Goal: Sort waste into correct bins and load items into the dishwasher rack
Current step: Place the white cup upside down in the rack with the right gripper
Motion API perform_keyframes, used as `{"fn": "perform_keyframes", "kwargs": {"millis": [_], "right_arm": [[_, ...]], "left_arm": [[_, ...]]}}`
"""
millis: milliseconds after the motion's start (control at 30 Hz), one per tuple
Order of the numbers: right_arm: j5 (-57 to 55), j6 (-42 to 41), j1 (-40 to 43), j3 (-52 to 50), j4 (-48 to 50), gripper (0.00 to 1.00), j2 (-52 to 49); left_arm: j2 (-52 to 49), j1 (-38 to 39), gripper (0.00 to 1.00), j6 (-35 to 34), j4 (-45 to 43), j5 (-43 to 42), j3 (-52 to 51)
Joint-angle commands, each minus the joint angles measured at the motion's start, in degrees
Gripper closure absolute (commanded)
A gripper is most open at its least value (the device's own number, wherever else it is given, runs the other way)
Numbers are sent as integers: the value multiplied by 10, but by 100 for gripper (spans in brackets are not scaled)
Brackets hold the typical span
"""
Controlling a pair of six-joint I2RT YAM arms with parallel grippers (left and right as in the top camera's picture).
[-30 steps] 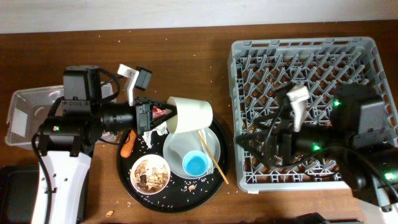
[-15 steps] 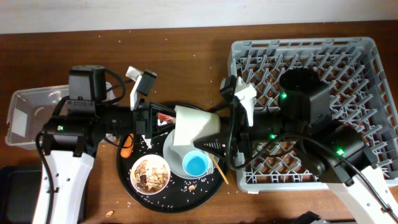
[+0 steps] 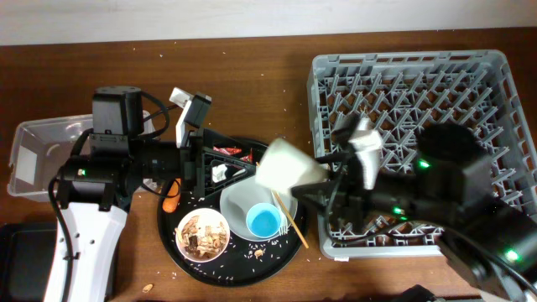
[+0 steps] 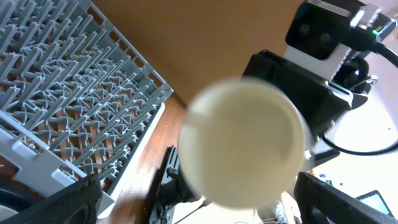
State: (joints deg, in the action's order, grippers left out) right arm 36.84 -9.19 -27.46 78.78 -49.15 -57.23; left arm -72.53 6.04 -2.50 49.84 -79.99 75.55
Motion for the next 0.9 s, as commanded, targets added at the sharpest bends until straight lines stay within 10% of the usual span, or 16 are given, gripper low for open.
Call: {"fn": "perform_keyframes", "kwargs": {"millis": [0,267,600,867], "right_arm": [[-193,-81,94,23,-111,48,39],[-331,-63,462,31,-400,47,-98],[-395,-79,507,27,-348,31,-315],[-195,21,521,60,-352,17,-249]], "left_arm": [[2,-1,1,8,-2,11,2],[4,0,11,8,121,304,2],[4,0,11,9,141,318,2],[3,50,17,-7,154,441,2]]}}
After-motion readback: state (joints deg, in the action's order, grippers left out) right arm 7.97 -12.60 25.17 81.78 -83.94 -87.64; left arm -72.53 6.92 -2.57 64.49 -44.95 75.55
